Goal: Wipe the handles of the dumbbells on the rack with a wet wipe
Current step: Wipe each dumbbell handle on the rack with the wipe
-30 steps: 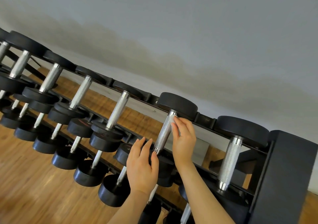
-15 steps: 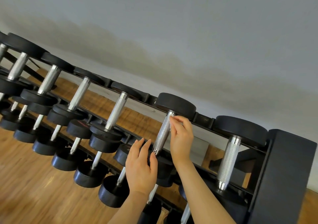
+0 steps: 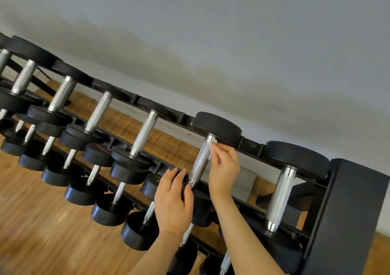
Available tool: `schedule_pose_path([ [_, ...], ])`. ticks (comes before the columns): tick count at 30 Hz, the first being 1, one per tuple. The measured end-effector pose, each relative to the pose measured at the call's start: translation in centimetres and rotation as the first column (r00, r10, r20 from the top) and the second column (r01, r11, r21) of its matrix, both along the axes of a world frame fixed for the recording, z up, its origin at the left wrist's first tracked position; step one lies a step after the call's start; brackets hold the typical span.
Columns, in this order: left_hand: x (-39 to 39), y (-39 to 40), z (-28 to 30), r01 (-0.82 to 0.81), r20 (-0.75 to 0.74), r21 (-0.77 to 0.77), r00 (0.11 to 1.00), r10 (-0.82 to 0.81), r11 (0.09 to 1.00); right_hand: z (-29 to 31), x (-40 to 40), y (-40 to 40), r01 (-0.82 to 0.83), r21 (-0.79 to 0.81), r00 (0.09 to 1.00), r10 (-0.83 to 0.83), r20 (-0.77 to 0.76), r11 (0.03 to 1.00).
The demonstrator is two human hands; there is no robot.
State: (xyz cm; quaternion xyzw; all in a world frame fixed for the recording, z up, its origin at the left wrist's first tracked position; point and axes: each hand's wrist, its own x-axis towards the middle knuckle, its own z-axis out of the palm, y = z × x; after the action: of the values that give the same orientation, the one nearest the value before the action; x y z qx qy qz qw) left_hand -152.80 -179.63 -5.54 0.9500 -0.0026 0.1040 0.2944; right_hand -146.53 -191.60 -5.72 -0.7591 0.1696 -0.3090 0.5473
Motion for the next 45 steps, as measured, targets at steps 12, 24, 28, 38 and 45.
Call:
schedule_pose_path([
  [12, 0.0, 0.0, 0.0, 0.002, 0.004, -0.014, 1.0, -0.002, 1.0, 0.2, -0.3, -0.2, -0.035, 0.007, 0.999, 0.035, 0.001, 0.999],
  [24, -0.2, 0.1, 0.3, 0.005, 0.001, -0.023, 1.0, -0.005, 1.0, 0.6, -0.6, -1.2, -0.133, 0.01, 0.989, 0.133, -0.066, 0.991],
  [28, -0.2, 0.2, 0.1, 0.003, 0.01, -0.033, 1.0, -0.003, 0.999, -0.6, -2.8, 0.6, -0.205, -0.037, 0.977, 0.202, -0.064, 0.978],
  [38, -0.2, 0.2, -0.3, -0.004, 0.002, -0.012, 1.0, 0.004, 1.0, -0.4, -1.6, 0.0, -0.224, -0.13, 0.974, 0.218, -0.061, 0.966],
  [45, -0.2, 0.0, -0.2, -0.016, -0.004, -0.01, 1.0, 0.016, 1.0, -0.6, -1.7, -0.1, -0.284, -0.217, 0.959, 0.274, -0.075, 0.934],
])
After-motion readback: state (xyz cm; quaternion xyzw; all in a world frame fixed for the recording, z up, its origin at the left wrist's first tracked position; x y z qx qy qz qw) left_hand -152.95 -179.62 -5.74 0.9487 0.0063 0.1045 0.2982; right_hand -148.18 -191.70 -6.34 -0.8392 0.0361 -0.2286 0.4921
